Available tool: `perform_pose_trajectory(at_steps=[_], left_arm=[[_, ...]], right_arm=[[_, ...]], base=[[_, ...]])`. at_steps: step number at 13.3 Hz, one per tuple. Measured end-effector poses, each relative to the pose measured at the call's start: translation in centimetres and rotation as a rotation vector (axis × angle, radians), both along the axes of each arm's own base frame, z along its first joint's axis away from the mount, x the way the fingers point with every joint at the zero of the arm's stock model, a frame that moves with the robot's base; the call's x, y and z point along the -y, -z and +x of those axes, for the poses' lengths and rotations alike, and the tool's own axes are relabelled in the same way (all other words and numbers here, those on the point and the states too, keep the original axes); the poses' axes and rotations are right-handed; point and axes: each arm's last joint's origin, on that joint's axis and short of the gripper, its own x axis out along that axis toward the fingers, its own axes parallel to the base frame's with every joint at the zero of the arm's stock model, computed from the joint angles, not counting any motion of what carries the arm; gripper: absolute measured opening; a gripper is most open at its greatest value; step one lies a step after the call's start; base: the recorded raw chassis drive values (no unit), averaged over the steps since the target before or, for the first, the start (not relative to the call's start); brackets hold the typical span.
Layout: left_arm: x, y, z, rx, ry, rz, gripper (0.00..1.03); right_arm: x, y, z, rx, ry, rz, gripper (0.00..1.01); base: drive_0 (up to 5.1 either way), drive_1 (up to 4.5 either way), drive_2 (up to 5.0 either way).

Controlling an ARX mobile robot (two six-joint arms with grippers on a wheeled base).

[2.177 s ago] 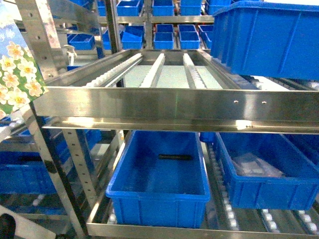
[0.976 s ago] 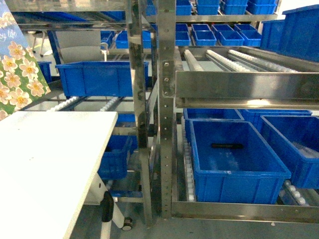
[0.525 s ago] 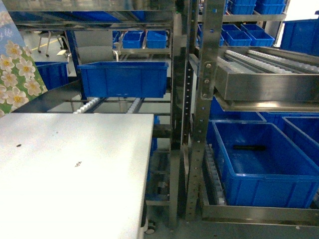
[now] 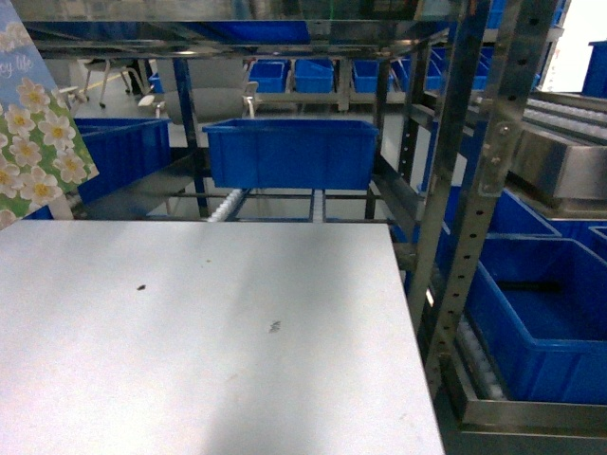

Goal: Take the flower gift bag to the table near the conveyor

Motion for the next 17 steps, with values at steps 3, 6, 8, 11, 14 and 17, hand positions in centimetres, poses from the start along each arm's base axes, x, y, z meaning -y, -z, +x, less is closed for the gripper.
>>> perform_pose_trajectory(at_steps=[3,6,8,11,14,17], left_arm=[[0.00,0.00,0.00,0.000,-0.001,0.000,0.02],[0.00,0.00,0.00,0.000,-0.001,0.000,0.02],[0.01,0.01,0.00,-0.001,0.001,0.000,0.02],[0.01,0.00,0.00,0.000,0.000,0.000,0.02],[0.02,0.01,0.00,-0.001,0.001,0.000,0.02],[0.01,0.01,0.00,-0.001,0.001,0.000,0.02]], right_arm=[[0.00,-0.01,0.00,0.001,0.000,0.001,0.02],[0.00,0.03,0.01,-0.003,0.000,-0.001,0.02],[0.00,0.03,0.02,-0.003,0.000,-0.001,0.02],[0.00,0.04,0.02,-0.003,0.000,-0.001,0.02],[0.00,0.03,0.02,-0.003,0.000,0.000,0.02],[0.00,0.04,0.01,-0.003,0.000,-0.001,0.02]], base=[[-5.0,2.48,2.5],[-5.0,2.48,2.5],[-5.0,2.48,2.5],[-5.0,2.48,2.5],[-5.0,2.48,2.5],[-5.0,2.48,2.5]])
